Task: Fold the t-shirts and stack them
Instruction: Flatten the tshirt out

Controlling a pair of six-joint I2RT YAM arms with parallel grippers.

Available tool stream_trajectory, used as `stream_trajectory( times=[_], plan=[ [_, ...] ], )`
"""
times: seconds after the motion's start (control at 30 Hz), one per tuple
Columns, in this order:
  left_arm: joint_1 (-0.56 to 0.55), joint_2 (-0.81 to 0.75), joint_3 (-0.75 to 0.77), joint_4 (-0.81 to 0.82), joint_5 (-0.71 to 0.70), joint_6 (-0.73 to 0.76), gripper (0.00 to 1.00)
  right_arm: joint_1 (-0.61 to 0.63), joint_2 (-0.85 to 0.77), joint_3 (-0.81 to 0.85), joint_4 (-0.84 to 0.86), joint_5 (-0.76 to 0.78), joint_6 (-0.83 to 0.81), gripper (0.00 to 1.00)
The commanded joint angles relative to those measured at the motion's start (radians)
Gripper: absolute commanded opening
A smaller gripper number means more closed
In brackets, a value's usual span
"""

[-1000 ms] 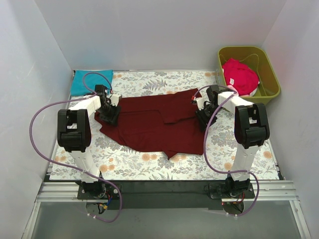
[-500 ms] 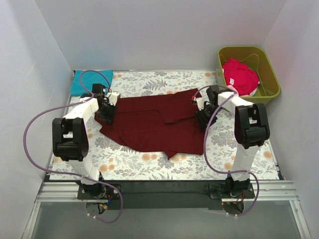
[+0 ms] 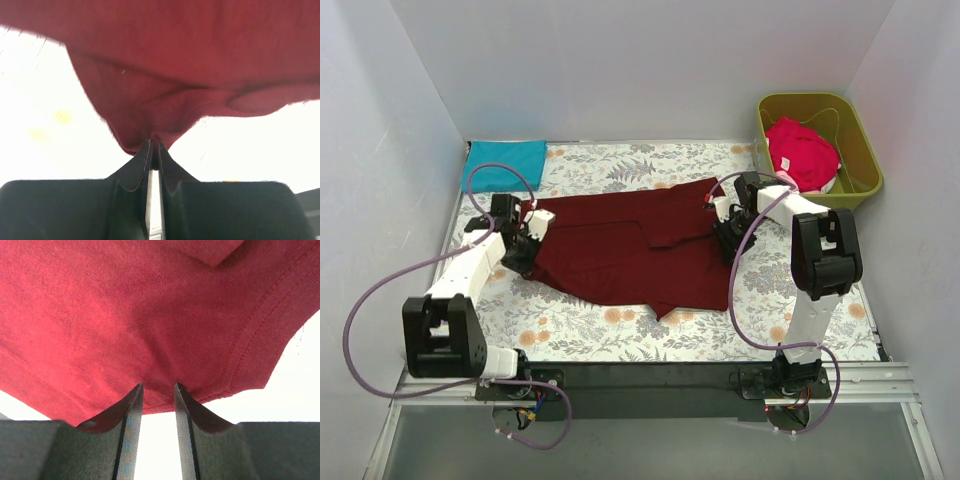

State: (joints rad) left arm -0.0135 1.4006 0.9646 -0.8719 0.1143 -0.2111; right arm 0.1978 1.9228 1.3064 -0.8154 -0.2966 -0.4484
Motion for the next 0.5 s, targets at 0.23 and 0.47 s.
stream_trajectory(
  times=[0.23,0.47],
  plan=[
    [0.052,-0.181,-0.18,0.004,-0.151,0.134,0.0,0.003,-0.059,-0.045,-0.021,0.034,-0.033,0.38],
    [0.067,-0.17,-0.185,-0.053,-0.113,0.2,0.15,0.002,-0.159,-0.033,-0.094,0.018,-0.084,0.39]
  ],
)
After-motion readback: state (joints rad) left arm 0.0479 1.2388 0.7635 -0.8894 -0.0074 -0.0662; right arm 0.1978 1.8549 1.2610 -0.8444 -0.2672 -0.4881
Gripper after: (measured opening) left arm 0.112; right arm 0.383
